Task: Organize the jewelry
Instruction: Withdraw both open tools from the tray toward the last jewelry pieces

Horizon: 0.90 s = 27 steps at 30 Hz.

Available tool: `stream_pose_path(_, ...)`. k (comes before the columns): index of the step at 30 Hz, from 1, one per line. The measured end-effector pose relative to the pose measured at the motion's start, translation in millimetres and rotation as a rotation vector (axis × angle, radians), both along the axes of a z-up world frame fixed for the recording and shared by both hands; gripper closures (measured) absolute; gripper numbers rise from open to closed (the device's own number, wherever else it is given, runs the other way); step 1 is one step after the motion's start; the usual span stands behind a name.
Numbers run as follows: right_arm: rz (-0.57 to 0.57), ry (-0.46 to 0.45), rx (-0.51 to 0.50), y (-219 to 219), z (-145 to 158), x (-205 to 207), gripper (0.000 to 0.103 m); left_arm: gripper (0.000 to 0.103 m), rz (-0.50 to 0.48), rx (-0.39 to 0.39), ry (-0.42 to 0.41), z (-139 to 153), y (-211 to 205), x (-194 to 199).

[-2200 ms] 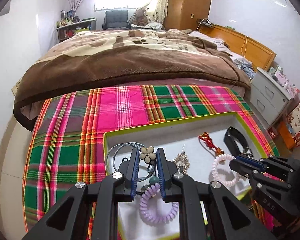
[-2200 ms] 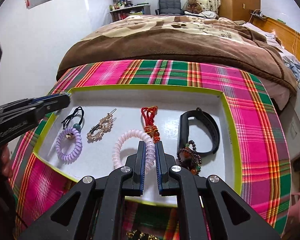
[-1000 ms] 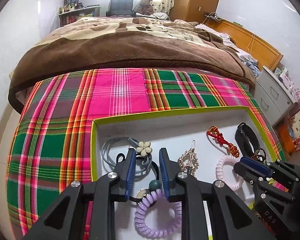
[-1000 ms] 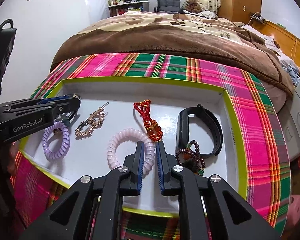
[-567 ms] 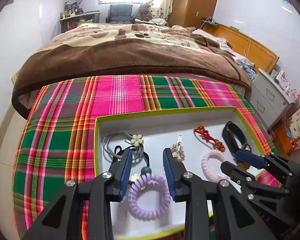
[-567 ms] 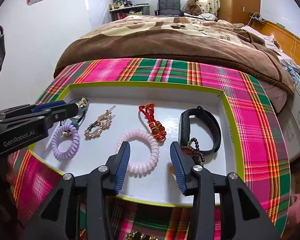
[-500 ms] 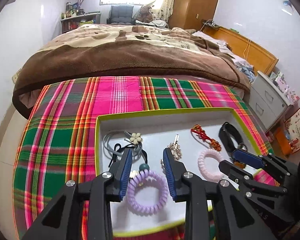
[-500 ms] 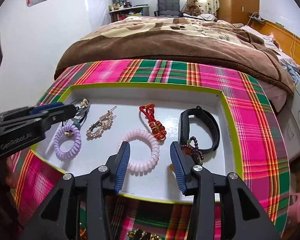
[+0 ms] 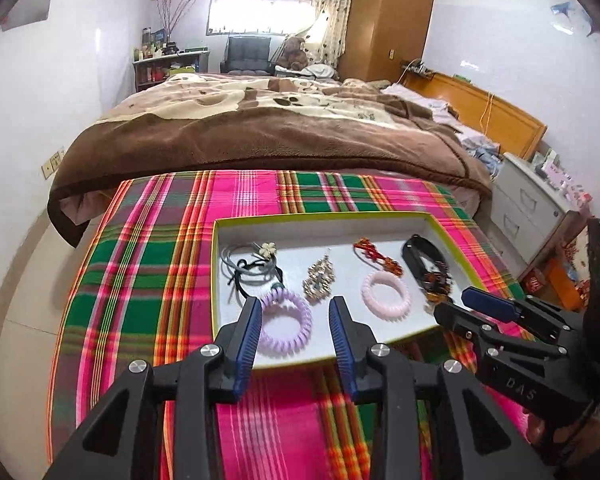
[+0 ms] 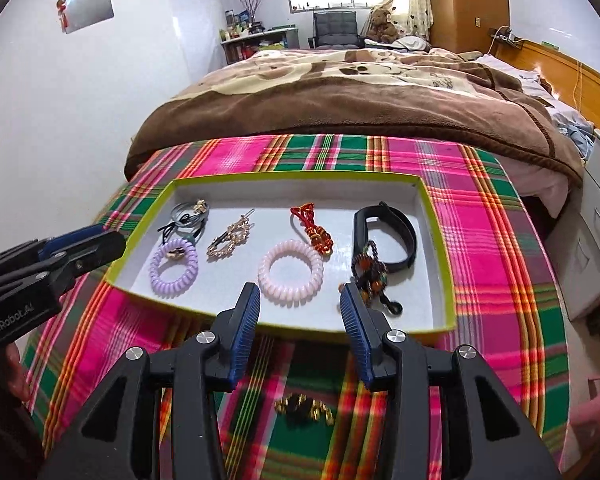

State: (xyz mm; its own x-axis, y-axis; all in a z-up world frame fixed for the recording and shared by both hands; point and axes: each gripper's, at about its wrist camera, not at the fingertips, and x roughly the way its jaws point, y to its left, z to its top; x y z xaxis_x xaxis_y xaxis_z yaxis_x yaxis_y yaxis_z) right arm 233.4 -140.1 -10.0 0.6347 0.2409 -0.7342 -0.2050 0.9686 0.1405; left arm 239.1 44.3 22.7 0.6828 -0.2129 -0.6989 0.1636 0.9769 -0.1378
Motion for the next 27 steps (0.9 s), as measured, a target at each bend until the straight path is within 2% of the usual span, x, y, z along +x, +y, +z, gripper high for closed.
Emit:
stream_pose_path(7, -0.032, -0.014, 0.024, -21, 5, -24, 0.060, 0.068, -0.006, -0.047, -0.019, 3, 2, -35)
stream_pose_path(13, -0.045, -0.025, 0.037, -35, 5, -43, 0.058, 0.066, -0.045, -0.095, 0.000, -11, -4, -58)
stream_pose_path(16, -0.050, -0.023, 0.049, -43, 2, -52, 0.053, 0.061, -0.067, -0.105, 0.016, -23, -12, -68)
stream_pose_path(22, -0.068, -0.022, 0.052, -60, -3, -67, 0.051, 0.060, -0.108, -0.104, 0.053, -40, -30, -74)
stream_pose_path(27, -0.088, -0.019, 0.063, -76, -7, -76, 0.041, 0.060, -0.128, -0.083, 0.084, -52, -46, -73)
